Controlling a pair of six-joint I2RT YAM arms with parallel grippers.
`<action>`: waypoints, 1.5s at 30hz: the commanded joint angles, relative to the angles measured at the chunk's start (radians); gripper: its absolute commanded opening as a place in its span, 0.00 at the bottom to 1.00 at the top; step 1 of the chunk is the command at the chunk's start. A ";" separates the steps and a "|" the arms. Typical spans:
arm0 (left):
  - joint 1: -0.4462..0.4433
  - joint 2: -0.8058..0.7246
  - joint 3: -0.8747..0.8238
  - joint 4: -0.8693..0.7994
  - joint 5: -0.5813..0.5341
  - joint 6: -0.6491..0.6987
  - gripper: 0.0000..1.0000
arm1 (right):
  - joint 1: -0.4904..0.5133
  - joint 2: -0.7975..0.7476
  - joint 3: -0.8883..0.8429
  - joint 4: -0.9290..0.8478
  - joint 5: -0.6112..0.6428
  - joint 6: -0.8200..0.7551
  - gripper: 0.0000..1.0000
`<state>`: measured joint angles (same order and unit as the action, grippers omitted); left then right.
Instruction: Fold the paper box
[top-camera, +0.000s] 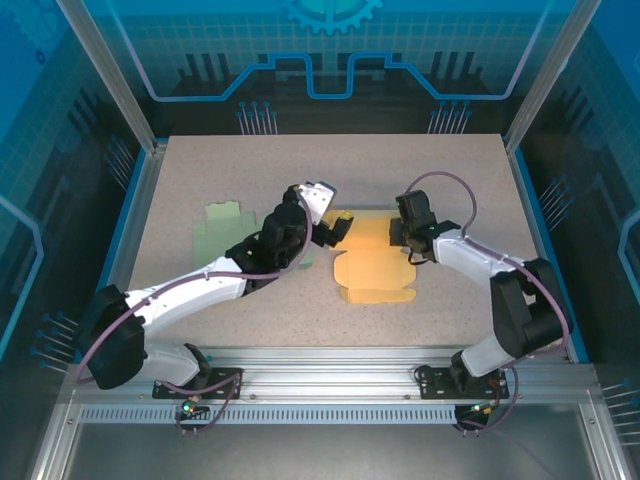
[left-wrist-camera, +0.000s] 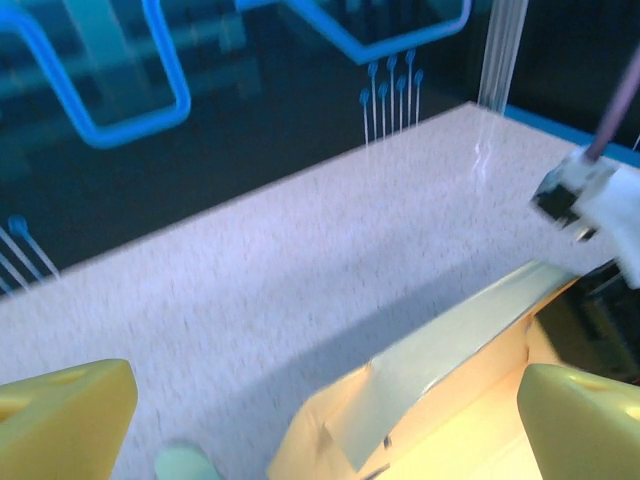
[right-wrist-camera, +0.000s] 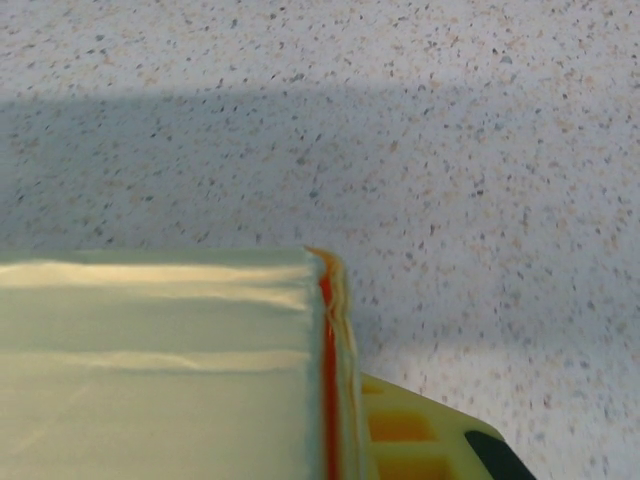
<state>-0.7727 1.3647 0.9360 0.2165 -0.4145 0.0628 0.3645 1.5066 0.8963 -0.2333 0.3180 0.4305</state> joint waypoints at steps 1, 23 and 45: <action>0.027 -0.036 0.012 -0.188 -0.040 -0.239 0.99 | 0.016 -0.079 -0.040 -0.128 0.020 0.050 0.00; 0.146 -0.039 -0.205 0.111 0.211 -0.391 0.99 | -0.097 -0.128 -0.105 0.155 -0.021 -0.176 0.00; 0.148 0.311 -0.001 0.247 0.293 -0.494 0.99 | -0.159 -0.080 -0.075 0.175 -0.124 -0.209 0.00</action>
<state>-0.6308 1.6493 0.8951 0.4244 -0.1295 -0.4023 0.2184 1.4208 0.7963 -0.0837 0.2329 0.2417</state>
